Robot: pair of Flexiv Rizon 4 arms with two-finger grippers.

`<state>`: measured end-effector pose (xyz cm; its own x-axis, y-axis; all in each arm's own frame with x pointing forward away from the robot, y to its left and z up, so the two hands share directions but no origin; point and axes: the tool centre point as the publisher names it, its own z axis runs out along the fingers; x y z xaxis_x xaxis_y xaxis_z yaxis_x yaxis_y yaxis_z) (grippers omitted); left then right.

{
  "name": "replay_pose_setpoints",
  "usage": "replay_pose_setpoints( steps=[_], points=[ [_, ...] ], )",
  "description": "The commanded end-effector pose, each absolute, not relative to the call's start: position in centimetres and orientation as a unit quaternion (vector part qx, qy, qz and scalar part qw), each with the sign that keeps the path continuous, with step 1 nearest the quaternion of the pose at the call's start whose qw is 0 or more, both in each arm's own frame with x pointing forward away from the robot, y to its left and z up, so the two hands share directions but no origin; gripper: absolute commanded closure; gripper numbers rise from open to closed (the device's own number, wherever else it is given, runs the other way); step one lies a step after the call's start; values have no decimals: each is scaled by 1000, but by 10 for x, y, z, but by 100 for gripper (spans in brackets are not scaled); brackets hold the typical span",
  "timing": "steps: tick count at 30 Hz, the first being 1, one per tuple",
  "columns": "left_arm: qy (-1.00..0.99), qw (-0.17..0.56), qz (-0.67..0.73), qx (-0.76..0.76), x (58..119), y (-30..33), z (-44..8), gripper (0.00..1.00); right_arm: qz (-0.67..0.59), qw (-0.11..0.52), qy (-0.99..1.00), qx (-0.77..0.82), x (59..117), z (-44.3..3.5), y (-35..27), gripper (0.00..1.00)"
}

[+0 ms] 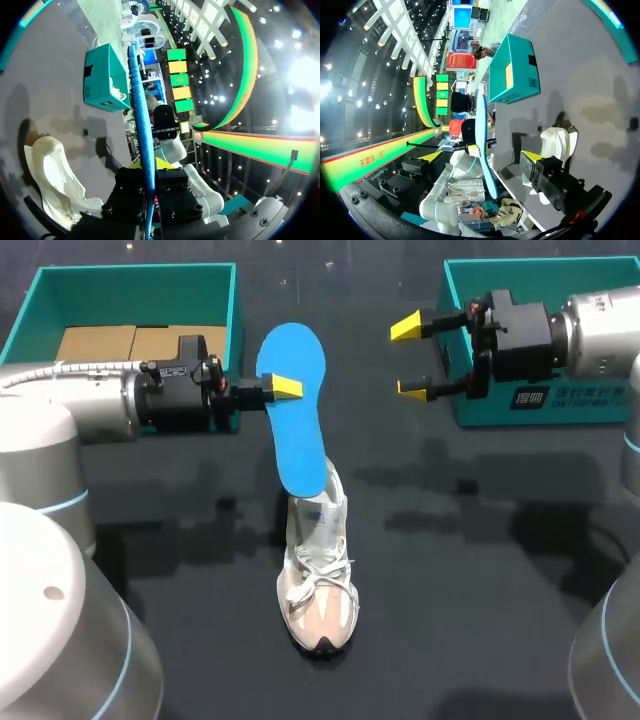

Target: Take the shoe out of the shoebox, open the shoe tongue, remove and reinsert the insole, then place the shoe into the shoebox

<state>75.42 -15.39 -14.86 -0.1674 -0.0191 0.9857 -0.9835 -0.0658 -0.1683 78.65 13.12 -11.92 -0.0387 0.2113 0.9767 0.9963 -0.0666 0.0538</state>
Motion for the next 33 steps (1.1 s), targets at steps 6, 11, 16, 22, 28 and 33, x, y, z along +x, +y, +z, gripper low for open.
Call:
replay_pose_setpoints(
  steps=[6, 11, 16, 22, 28, 33],
  points=[
    [-520, 443, 537, 495, 757, -160, -153, 100, -386, 330, -614, -604, 777, -88, 124, 0],
    [-520, 443, 537, 495, 757, -160, -153, 100, -337, 275, -648, -625, 776, -76, 132, 0],
    [-520, 443, 537, 495, 757, -160, -153, 100, -278, 199, -675, -653, 776, -61, 146, 0],
    [-520, 443, 537, 495, 757, -160, -153, 100, -230, 137, -688, -675, 770, -50, 162, 0],
    [-520, 443, 537, 495, 757, -160, -153, 100, -175, 87, -704, -682, 759, -44, 181, 0],
    [-520, 443, 537, 495, 757, -160, -153, 100, -144, 53, -719, -678, 750, -40, 201, 0]
  ],
)
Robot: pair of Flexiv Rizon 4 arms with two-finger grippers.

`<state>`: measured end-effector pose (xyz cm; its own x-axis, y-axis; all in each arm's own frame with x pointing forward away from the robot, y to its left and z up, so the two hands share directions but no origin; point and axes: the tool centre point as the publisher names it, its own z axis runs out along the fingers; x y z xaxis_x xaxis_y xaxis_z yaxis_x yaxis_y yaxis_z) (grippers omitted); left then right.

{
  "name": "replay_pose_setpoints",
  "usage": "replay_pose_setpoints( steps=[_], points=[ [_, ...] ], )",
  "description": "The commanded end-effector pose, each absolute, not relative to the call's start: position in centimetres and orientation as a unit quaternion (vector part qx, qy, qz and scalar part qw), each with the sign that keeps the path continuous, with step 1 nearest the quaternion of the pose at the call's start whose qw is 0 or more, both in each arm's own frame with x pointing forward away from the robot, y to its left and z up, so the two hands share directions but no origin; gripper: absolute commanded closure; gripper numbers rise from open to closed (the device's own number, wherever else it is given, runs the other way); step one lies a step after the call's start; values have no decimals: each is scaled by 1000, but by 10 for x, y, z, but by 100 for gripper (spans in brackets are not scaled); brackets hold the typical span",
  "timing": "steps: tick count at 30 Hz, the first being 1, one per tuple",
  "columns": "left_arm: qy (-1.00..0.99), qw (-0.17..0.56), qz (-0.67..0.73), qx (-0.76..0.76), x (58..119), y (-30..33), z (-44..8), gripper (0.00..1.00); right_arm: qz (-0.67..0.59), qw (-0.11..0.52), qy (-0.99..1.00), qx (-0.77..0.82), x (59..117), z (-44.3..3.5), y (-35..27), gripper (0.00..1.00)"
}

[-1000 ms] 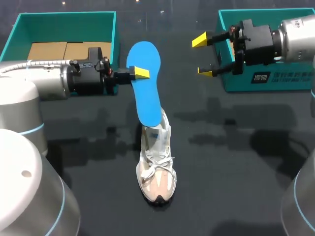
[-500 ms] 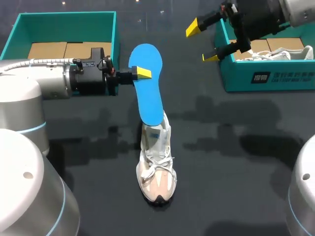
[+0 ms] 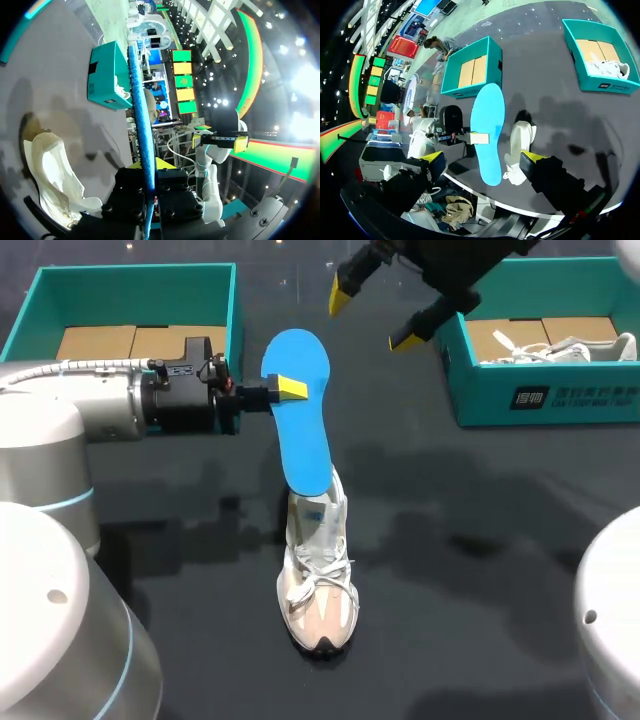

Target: Take the shoe out of the shoebox, open the shoe tongue, remove and reinsert the insole, then place the shoe into the shoebox

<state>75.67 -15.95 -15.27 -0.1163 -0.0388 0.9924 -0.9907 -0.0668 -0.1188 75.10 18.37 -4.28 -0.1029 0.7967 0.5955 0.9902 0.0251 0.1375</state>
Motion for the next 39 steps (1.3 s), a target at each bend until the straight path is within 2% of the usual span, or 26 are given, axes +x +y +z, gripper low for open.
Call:
replay_pose_setpoints(
  steps=[1, 24, 35, 39],
  points=[
    [-520, 443, 537, 495, 757, -160, -153, 100, -137, 48, -722, -677, 748, -41, 205, 0],
    [-520, 443, 537, 495, 757, -160, -153, 100, -24, -52, -726, -686, 725, -43, 267, 0],
    [-520, 443, 537, 495, 757, -160, -153, 100, 1, -81, -719, -690, 725, -31, 272, 0],
    [-520, 443, 537, 495, 757, -160, -153, 100, -26, -64, -722, -688, 725, -27, 270, 0]
  ],
)
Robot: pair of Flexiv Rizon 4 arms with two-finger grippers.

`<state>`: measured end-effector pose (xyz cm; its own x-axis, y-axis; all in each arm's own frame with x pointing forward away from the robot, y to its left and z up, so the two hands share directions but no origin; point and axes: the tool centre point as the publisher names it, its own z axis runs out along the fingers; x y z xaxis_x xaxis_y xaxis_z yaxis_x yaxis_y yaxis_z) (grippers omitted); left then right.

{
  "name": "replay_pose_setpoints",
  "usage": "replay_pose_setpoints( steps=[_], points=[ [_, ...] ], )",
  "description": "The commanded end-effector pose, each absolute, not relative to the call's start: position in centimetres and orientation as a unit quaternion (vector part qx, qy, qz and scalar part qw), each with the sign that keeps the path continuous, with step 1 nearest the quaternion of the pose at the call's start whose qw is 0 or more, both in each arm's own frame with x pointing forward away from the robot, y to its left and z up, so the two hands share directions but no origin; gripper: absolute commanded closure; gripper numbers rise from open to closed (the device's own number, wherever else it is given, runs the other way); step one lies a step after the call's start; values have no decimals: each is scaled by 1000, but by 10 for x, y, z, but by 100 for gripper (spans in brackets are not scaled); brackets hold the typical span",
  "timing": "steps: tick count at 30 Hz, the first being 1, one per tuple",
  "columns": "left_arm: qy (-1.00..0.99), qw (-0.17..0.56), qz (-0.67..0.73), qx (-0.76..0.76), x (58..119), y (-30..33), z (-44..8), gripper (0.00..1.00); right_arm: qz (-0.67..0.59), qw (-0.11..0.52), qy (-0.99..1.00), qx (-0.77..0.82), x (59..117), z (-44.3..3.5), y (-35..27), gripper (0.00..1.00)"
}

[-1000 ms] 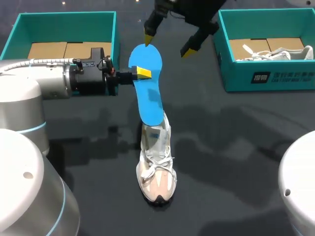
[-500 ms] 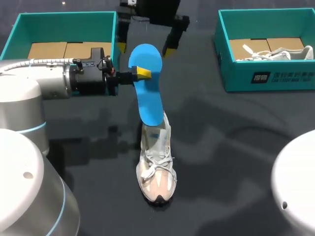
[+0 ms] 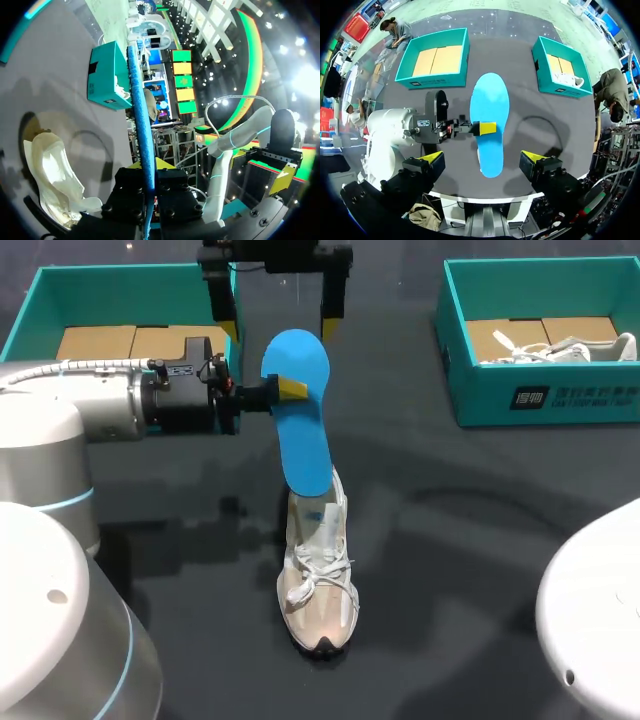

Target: Take the shoe out of the shoebox, open the shoe tongue, remove and reinsert the insole, then place the shoe into the shoebox

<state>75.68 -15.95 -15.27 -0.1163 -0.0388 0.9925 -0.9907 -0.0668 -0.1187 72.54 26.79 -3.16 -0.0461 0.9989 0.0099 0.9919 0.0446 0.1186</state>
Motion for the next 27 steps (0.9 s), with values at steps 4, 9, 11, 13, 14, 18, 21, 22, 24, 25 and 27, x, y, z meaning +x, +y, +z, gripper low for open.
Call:
replay_pose_setpoints(
  steps=[4, 9, 11, 13, 14, 18, 21, 22, 24, 25, 27],
  points=[
    [-520, 443, 537, 495, 757, -160, -153, 100, 73, 22, 725, 684, 726, -24, 263, 0],
    [-520, 443, 537, 495, 757, -160, -153, 100, 138, -39, 712, 688, 727, -20, 247, 0],
    [-520, 443, 537, 495, 757, -160, -153, 100, 163, -64, 703, 689, 727, -22, 240, 0],
    [-520, 443, 537, 495, 757, -160, -153, 100, 179, -86, 694, 692, 728, -26, 232, 0],
    [-520, 443, 537, 495, 757, -160, -153, 100, 187, -95, 691, 692, 728, -28, 230, 0],
    [-520, 443, 537, 495, 757, -160, -153, 100, 230, -138, 670, 692, 729, -36, 217, 0],
    [-520, 443, 537, 495, 757, -160, -153, 100, 261, -155, 657, 690, 728, -38, 210, 0],
    [-520, 443, 537, 495, 757, -160, -153, 100, 275, -161, 651, 689, 727, -37, 207, 0],
    [-520, 443, 537, 495, 757, -160, -153, 100, 286, -167, 640, 693, 726, -35, 202, 0],
    [-520, 443, 537, 495, 757, -160, -153, 100, 292, -173, 636, 693, 726, -35, 200, 0],
    [-520, 443, 537, 495, 757, -160, -153, 100, 306, -190, 626, 692, 727, -38, 195, 0]
  ],
)
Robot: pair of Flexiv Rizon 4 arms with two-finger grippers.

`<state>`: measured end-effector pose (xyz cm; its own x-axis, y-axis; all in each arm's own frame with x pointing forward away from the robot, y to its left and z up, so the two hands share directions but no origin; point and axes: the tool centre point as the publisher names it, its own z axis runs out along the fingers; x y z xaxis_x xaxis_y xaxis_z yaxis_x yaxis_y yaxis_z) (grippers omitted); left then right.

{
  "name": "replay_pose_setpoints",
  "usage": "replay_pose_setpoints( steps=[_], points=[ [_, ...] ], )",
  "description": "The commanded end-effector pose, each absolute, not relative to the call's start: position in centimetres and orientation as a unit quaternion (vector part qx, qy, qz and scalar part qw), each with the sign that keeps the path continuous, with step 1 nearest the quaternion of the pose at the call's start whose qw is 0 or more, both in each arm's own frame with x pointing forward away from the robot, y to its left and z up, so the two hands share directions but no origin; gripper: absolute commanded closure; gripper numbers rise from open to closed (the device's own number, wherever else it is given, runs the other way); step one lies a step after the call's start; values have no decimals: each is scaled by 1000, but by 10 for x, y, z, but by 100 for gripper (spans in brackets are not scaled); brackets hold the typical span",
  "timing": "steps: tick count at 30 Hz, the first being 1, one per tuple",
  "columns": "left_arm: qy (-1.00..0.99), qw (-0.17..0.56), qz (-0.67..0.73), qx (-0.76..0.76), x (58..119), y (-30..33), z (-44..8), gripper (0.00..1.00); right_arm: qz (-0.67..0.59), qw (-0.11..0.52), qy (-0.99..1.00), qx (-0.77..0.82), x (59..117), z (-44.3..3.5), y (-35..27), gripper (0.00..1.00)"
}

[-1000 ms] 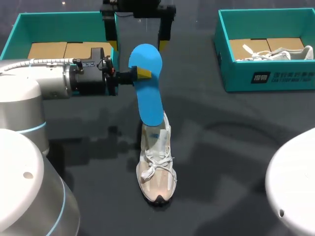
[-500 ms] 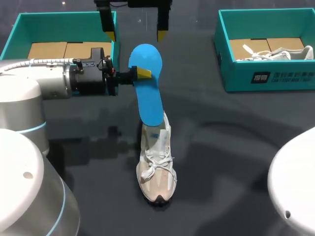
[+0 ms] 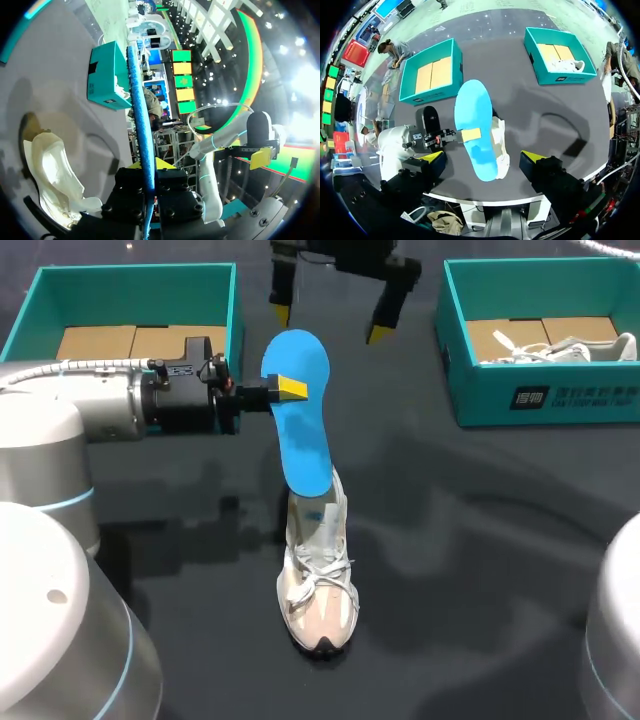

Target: Take the shoe out of the shoebox, open the shoe tongue, remove and reinsert the insole, then place the shoe into the shoebox

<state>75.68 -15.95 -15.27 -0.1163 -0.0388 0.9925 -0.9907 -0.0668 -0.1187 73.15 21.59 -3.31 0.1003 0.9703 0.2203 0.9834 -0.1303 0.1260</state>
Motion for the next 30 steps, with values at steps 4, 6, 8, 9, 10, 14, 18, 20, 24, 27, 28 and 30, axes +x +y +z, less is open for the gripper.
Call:
replay_pose_setpoints(
  steps=[4, 6, 8, 9, 10, 14, 18, 20, 24, 27, 28, 30],
  points=[
    [-520, 443, 537, 495, 757, -160, -153, 100, -317, 243, -616, -678, 734, -49, 186, 0],
    [-520, 443, 537, 495, 757, -160, -153, 100, -327, 266, -615, -667, 736, -53, 182, 0],
    [-520, 443, 537, 495, 757, -160, -153, 100, -336, 286, -606, -662, 738, -60, 177, 0],
    [-520, 443, 537, 495, 757, -160, -153, 100, -351, 299, -605, -649, 738, -62, 176, 0],
    [-520, 443, 537, 495, 757, -160, -153, 100, -352, 305, -602, -649, 738, -64, 174, 0],
    [-520, 443, 537, 495, 757, -160, -153, 100, -366, 335, -590, -637, 738, -74, 170, 0],
    [-520, 443, 537, 495, 757, -160, -153, 100, -395, 351, -577, -623, 736, -81, 168, 0],
    [-520, 443, 537, 495, 757, -160, -153, 100, -406, 355, -567, -623, 736, -84, 167, 0],
    [-520, 443, 537, 495, 757, -160, -153, 100, -427, 367, -550, -616, 736, -89, 166, 0],
    [-520, 443, 537, 495, 757, -160, -153, 100, -448, 378, -536, -607, 735, -94, 165, 0],
    [-520, 443, 537, 495, 757, -160, -153, 100, -456, 383, -532, -603, 734, -97, 164, 0],
    [-520, 443, 537, 495, 757, -160, -153, 100, -463, 390, -527, -596, 733, -102, 165, 0]
  ],
)
